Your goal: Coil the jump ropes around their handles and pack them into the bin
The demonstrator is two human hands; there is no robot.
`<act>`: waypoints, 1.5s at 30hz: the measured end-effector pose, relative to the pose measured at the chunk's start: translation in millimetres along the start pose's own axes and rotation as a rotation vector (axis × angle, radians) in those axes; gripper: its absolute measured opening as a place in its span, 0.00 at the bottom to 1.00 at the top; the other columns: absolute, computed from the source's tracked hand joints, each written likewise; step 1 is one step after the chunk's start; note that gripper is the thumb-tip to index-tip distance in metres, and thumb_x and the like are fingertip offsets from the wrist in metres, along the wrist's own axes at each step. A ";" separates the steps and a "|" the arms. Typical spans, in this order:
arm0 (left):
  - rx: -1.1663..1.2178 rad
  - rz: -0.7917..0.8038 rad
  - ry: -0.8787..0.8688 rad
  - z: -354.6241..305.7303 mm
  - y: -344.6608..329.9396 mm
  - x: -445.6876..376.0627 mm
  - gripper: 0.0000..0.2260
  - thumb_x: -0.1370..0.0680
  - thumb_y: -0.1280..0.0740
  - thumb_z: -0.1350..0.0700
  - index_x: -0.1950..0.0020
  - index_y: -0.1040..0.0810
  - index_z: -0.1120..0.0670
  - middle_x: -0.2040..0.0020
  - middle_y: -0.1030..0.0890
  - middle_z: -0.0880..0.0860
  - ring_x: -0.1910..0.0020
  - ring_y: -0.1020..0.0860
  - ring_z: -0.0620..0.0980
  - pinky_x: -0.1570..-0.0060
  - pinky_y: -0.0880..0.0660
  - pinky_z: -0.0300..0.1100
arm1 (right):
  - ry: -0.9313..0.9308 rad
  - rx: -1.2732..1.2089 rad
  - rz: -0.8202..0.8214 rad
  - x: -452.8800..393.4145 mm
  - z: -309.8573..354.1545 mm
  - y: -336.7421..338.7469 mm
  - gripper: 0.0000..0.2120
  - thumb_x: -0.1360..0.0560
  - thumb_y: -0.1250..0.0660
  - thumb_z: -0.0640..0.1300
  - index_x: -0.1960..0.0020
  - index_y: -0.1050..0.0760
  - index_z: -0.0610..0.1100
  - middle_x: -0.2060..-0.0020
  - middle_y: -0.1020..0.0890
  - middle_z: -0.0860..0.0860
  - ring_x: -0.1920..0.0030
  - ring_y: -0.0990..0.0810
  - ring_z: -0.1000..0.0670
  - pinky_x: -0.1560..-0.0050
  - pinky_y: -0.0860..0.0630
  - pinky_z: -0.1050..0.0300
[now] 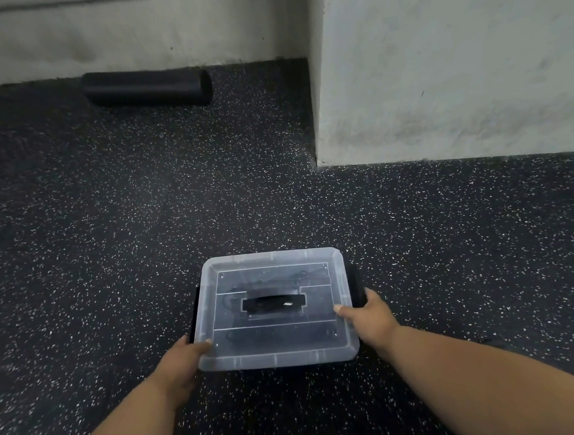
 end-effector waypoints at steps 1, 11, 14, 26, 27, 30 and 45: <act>0.026 0.005 0.014 4.2 -1.3 -6.5 0.36 0.16 0.31 0.58 0.14 0.49 0.56 0.18 0.36 0.61 0.22 0.35 0.63 0.23 0.42 0.61 | 0.025 0.049 -0.027 -1.9 1.5 1.0 0.21 0.28 0.22 0.49 0.38 0.24 0.48 0.45 0.15 0.51 0.49 0.14 0.49 0.41 0.17 0.46; -0.145 -0.186 -0.142 -10.6 9.3 -12.5 0.22 0.18 0.28 0.53 0.28 0.26 0.63 0.35 0.20 0.61 0.43 0.19 0.58 0.35 0.23 0.57 | 0.130 0.405 -0.145 6.4 15.9 -4.4 0.11 0.19 0.37 0.56 0.41 0.24 0.53 0.44 0.19 0.52 0.46 0.19 0.48 0.39 0.21 0.44; -0.442 -0.277 -0.223 -20.1 12.8 -6.4 0.16 0.17 0.32 0.47 0.39 0.20 0.58 0.43 0.21 0.60 0.52 0.18 0.57 0.45 0.20 0.54 | 0.147 0.512 -0.178 9.5 20.1 -9.3 0.18 0.17 0.40 0.55 0.31 0.27 0.49 0.38 0.22 0.49 0.40 0.21 0.45 0.35 0.23 0.45; -0.894 -0.231 -0.282 -30.6 1.6 16.5 0.12 0.17 0.34 0.46 0.47 0.19 0.54 0.57 0.19 0.51 0.61 0.21 0.48 0.65 0.28 0.42 | 0.152 0.682 -0.169 14.6 32.8 3.5 0.17 0.15 0.41 0.54 0.30 0.30 0.47 0.38 0.22 0.48 0.42 0.20 0.43 0.40 0.21 0.46; -0.879 -0.211 -0.295 -30.3 0.3 16.4 0.11 0.17 0.33 0.48 0.44 0.19 0.54 0.55 0.18 0.51 0.59 0.21 0.49 0.64 0.28 0.42 | 0.168 0.705 -0.155 15.3 36.0 4.0 0.15 0.16 0.41 0.54 0.34 0.28 0.48 0.40 0.21 0.48 0.45 0.19 0.44 0.42 0.20 0.46; -0.714 -0.152 -0.360 -33.7 -3.6 17.3 0.11 0.18 0.31 0.54 0.36 0.23 0.48 0.50 0.17 0.49 0.54 0.19 0.50 0.57 0.24 0.45 | 0.186 0.737 -0.136 15.5 38.6 5.6 0.13 0.16 0.41 0.54 0.36 0.28 0.49 0.41 0.22 0.49 0.47 0.19 0.45 0.43 0.20 0.45; -1.004 -0.173 -0.313 -53.9 -7.1 15.3 0.05 0.21 0.31 0.55 0.45 0.22 0.50 0.53 0.18 0.49 0.55 0.20 0.49 0.56 0.25 0.43 | 0.125 0.749 -0.086 20.1 41.9 0.6 0.25 0.13 0.43 0.51 0.20 0.40 0.41 0.30 0.25 0.41 0.33 0.22 0.41 0.33 0.26 0.48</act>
Point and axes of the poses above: each hand's wrist, its own x-axis away from the middle knuckle, its own y-axis out of the back of the hand, z = x × y, the point moved 10 cm from there along -x, towards the middle knuckle
